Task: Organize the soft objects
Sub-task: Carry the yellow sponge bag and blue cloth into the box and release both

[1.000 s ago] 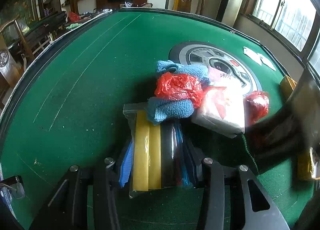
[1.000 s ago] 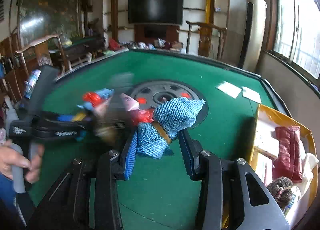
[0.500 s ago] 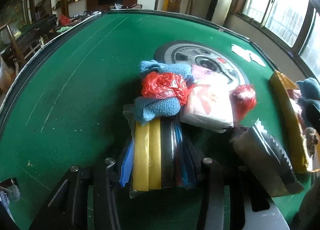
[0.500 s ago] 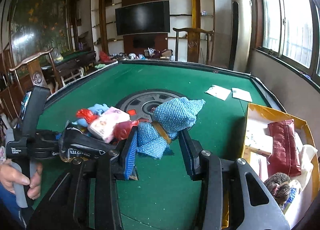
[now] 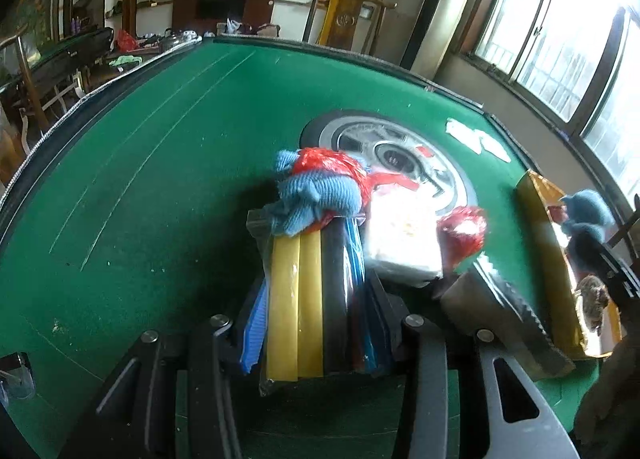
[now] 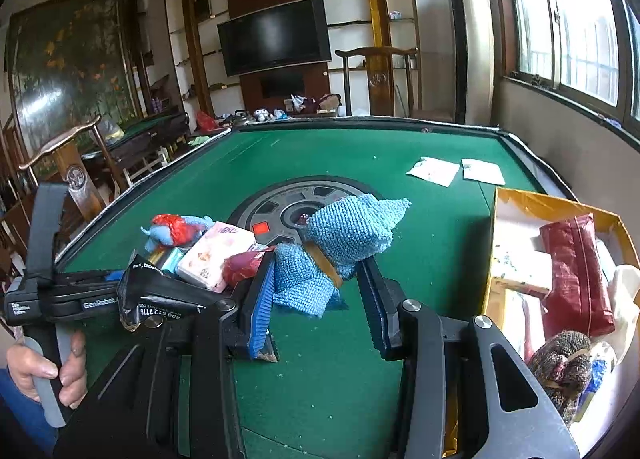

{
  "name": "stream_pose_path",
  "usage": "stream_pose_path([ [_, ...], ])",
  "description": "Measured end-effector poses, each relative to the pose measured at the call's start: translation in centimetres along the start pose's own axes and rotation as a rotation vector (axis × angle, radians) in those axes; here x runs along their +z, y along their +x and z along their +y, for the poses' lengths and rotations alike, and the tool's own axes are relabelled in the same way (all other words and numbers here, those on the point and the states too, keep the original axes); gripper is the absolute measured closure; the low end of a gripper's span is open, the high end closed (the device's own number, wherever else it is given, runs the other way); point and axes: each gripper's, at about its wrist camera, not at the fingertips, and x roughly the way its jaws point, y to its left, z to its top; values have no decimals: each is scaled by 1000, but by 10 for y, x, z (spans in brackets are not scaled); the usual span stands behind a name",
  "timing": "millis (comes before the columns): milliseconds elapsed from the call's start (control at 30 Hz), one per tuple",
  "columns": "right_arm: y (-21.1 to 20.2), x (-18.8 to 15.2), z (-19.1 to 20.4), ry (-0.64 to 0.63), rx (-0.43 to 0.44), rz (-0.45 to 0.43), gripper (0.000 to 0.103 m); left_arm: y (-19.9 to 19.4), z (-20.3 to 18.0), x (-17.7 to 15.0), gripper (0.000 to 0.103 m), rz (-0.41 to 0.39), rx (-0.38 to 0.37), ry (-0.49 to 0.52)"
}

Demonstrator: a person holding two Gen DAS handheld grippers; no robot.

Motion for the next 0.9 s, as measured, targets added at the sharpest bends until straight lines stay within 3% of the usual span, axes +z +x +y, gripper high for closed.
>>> stream_pose_path([
  [567, 1, 6, -14, 63, -19, 7, 63, -24, -18, 0, 59, -145, -89, 34],
  [733, -10, 16, -39, 130, -88, -30, 63, -27, -32, 3, 59, -168, -105, 55],
  [900, -20, 23, -88, 295, -149, -29, 63, -22, -63, 6, 59, -137, -144, 100],
])
